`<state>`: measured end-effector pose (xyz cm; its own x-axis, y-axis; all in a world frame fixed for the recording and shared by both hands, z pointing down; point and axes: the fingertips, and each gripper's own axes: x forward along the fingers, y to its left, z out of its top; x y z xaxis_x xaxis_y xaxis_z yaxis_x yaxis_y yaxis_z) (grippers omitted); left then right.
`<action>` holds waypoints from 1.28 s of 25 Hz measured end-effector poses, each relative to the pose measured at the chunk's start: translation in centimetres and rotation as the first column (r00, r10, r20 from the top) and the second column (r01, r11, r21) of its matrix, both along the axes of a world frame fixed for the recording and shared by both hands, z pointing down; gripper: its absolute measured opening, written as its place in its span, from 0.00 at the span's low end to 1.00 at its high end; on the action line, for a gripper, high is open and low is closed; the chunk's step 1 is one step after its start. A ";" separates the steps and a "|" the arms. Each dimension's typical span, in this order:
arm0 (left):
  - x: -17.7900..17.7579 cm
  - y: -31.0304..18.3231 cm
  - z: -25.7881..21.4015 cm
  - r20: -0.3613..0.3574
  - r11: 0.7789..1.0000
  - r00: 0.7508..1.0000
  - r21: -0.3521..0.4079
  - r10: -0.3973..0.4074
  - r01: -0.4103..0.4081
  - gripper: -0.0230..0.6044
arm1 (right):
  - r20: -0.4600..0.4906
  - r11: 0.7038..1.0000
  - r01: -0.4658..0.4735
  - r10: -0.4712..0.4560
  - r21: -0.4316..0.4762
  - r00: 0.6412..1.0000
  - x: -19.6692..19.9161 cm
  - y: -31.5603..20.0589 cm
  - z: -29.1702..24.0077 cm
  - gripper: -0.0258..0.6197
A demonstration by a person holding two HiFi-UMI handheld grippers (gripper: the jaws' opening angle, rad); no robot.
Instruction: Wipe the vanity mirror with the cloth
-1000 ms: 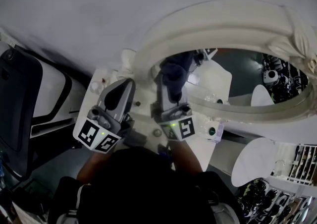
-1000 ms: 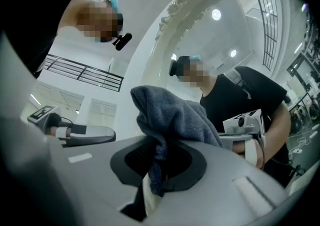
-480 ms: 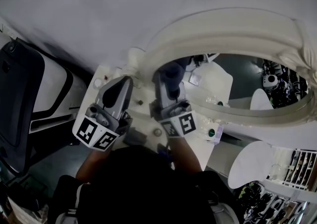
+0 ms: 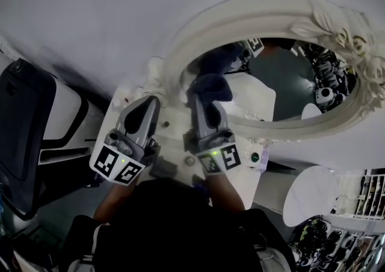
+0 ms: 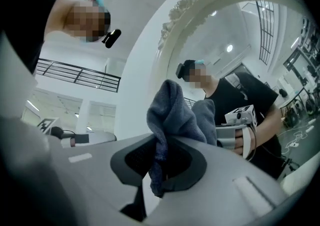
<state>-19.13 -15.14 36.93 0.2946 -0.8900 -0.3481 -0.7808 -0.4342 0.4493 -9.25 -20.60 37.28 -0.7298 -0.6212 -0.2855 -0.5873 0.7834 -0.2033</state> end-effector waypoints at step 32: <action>12.6 6.8 1.8 0.125 0.983 0.975 -0.058 0.183 -0.177 0.04 | -0.142 0.874 -0.446 0.425 -0.192 0.894 20.7 11.0 3.5 0.10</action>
<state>-6.48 -8.32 38.75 0.4909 -0.8328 -0.2559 -0.7447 -0.5536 0.3728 11.47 -9.59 40.82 -0.3878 -0.9201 -0.0543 -0.8830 0.3877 -0.2646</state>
